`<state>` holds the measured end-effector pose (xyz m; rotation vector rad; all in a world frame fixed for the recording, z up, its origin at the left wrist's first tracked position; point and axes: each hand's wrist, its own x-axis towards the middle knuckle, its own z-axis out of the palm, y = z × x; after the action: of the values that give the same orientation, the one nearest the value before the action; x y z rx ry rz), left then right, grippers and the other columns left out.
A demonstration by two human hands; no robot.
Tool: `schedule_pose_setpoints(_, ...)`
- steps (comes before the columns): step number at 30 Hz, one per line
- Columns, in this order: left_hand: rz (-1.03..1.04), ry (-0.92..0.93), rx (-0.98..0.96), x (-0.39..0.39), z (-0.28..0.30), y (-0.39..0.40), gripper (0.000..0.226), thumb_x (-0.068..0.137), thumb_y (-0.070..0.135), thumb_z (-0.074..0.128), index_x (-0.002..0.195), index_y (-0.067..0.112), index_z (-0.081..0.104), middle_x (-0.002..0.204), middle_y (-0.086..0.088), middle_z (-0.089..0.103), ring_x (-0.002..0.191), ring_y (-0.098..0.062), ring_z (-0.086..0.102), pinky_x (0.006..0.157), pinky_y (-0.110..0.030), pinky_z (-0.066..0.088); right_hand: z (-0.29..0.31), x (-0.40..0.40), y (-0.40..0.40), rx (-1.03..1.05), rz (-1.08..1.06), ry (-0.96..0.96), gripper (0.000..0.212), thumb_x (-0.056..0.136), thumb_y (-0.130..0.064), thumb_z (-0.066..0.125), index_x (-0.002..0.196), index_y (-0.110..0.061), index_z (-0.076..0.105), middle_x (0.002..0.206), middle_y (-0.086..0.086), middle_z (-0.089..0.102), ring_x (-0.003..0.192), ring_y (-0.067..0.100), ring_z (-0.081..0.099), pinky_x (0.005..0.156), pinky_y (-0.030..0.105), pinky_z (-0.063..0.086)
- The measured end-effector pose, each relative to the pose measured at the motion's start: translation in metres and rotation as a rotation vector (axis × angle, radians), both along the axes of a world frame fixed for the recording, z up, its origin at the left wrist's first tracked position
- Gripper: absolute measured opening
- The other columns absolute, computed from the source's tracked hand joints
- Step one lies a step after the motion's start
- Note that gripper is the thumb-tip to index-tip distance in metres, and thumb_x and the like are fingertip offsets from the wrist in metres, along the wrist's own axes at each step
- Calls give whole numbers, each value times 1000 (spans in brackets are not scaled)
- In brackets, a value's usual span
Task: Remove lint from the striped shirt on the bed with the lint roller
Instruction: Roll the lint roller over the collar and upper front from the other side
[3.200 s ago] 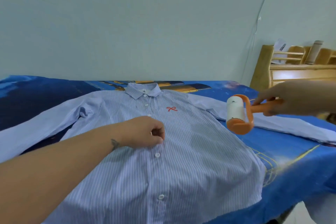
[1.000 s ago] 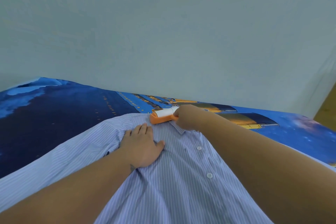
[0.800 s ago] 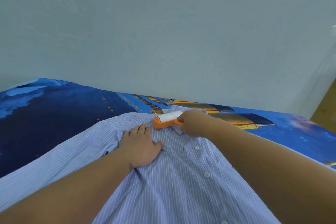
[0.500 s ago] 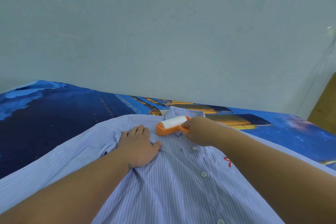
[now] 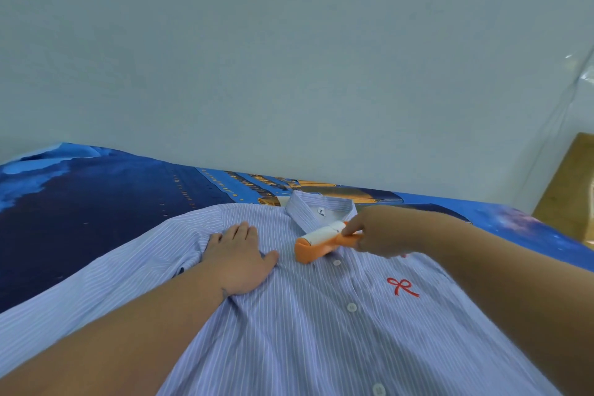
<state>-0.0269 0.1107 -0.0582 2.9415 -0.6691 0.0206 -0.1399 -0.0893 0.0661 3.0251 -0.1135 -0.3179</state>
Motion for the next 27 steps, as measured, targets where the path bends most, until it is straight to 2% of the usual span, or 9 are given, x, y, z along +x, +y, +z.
schedule_pose_setpoints(3,-5,6,-5,1,-1,0,81,90,65,21,152,13,8,162,-5,4,148,-22,5,118,-45,8,16,-12,-18,99,-83,73,28,90,-50,48,111,-38,62,77,-2,67,48,11,58,37,19,43)
schedule_pose_setpoints(5,-6,19,-6,0,-1,0,81,91,64,20,152,13,8,162,-5,4,148,-22,5,118,-45,8,29,-22,-32,179,-136,71,21,87,-43,53,104,-45,64,80,-4,70,46,7,58,41,21,44)
schedule_pose_setpoints(8,-13,-7,-43,-3,1,0,78,92,63,23,151,12,15,160,-6,13,147,-22,12,117,-44,12,46,-34,-45,486,-213,-30,26,89,-20,52,100,-38,68,86,3,70,52,12,57,43,23,43)
schedule_pose_setpoints(14,-58,-226,-72,-14,13,8,47,99,41,27,138,18,39,143,1,44,133,-19,37,112,-41,25,42,-33,-29,846,-241,-79,20,92,-19,55,105,-28,67,85,9,69,59,17,57,46,26,42)
schedule_pose_setpoints(16,18,-301,0,-17,19,18,37,96,30,31,129,21,46,133,3,52,127,-20,43,107,-42,28,35,-30,-19,830,-227,-91,18,92,-23,56,105,-30,66,84,7,70,58,16,58,46,26,43)
schedule_pose_setpoints(19,150,-295,52,-15,28,39,34,87,17,36,119,23,48,123,2,56,118,-22,47,97,-41,35,23,-25,0,659,-180,-124,18,88,-31,56,105,-35,62,80,2,69,52,10,57,43,22,43)
schedule_pose_setpoints(22,248,-219,28,-5,33,63,36,88,21,42,124,20,43,126,-1,53,119,-25,47,95,-43,37,5,-20,25,515,-106,-81,24,88,-33,56,111,-35,52,76,0,65,43,4,54,38,18,40)
schedule_pose_setpoints(24,303,-156,-7,2,34,75,33,91,25,40,123,18,44,127,-3,50,121,-28,45,95,-45,36,-10,-13,42,363,-49,-94,25,91,-36,51,116,-35,48,77,-3,59,51,8,52,42,21,40)
schedule_pose_setpoints(27,373,-41,-161,10,31,88,28,95,28,28,115,21,45,122,-5,49,113,-30,45,92,-47,37,-26,-5,59,206,16,-134,35,91,-19,47,124,-31,46,79,-7,47,60,6,44,49,22,34)
